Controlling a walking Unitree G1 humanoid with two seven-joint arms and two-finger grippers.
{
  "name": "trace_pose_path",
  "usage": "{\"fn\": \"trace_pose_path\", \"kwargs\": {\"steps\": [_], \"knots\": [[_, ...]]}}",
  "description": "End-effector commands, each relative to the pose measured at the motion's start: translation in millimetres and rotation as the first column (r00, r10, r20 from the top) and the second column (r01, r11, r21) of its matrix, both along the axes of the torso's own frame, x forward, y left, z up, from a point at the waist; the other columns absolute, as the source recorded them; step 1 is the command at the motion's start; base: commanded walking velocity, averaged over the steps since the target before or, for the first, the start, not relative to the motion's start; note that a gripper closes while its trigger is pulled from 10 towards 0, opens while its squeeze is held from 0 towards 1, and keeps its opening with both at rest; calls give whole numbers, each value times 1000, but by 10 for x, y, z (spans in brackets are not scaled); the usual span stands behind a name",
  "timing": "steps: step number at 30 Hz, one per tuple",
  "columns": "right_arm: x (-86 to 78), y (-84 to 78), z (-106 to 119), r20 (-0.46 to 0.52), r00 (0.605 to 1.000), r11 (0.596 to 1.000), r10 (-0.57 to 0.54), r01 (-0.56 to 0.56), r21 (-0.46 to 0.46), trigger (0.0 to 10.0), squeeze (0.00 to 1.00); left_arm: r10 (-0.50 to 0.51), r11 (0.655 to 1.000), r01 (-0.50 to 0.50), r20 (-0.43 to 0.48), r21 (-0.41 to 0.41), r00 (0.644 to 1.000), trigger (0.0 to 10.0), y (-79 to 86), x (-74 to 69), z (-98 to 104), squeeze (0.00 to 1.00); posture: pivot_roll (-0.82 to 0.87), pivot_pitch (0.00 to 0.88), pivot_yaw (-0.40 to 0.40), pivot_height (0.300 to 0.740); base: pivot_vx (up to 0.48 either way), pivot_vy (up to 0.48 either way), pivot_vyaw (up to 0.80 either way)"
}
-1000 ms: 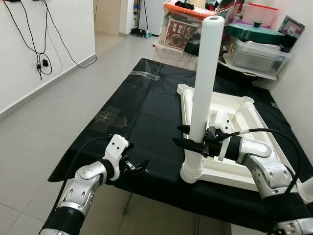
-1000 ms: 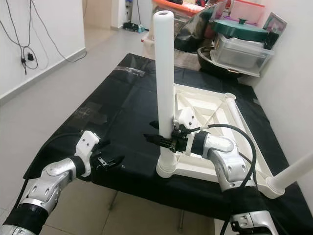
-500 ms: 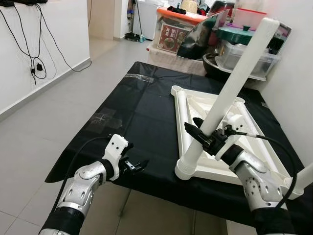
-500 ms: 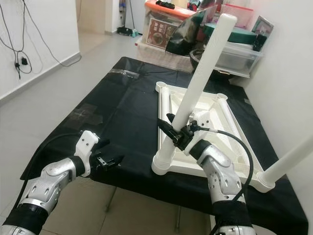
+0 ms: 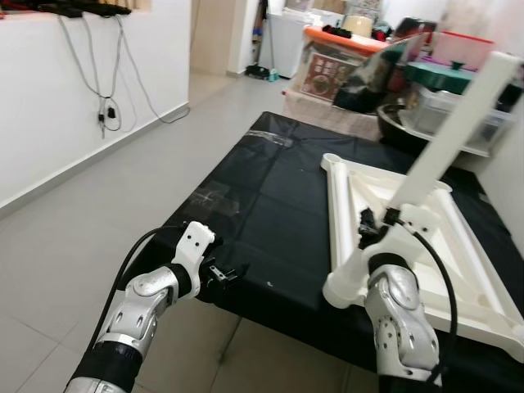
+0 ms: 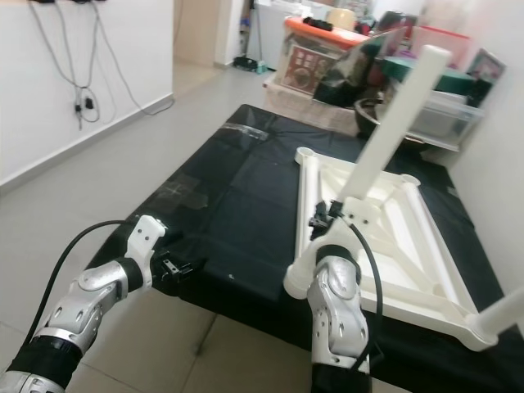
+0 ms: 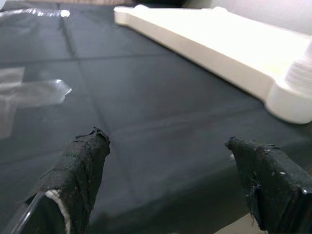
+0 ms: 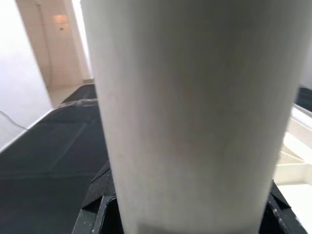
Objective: Building children table
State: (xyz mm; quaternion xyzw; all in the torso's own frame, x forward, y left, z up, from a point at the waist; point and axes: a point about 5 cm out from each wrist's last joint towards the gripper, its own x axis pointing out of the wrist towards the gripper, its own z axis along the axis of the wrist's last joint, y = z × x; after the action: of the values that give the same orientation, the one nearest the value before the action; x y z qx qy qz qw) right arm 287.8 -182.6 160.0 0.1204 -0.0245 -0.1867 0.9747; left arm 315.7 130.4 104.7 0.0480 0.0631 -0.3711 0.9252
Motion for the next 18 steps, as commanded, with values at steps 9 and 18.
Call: {"fn": "trace_pose_path", "kwargs": {"steps": [9,18], "knots": [[-81,-47,-139,-98,995,999,-26,29,25,10000,0,-15,1000,15,15,12,1000,10000,-58,48,31,0,140,0,-116,740,0,0,0],[-110,-54,109,-17,999,999,-42,42,20,10000,1000,-16,1000,15,16,19,1000,10000,-51,60,31,0,136,0,-110,740,0,0,0]]}}
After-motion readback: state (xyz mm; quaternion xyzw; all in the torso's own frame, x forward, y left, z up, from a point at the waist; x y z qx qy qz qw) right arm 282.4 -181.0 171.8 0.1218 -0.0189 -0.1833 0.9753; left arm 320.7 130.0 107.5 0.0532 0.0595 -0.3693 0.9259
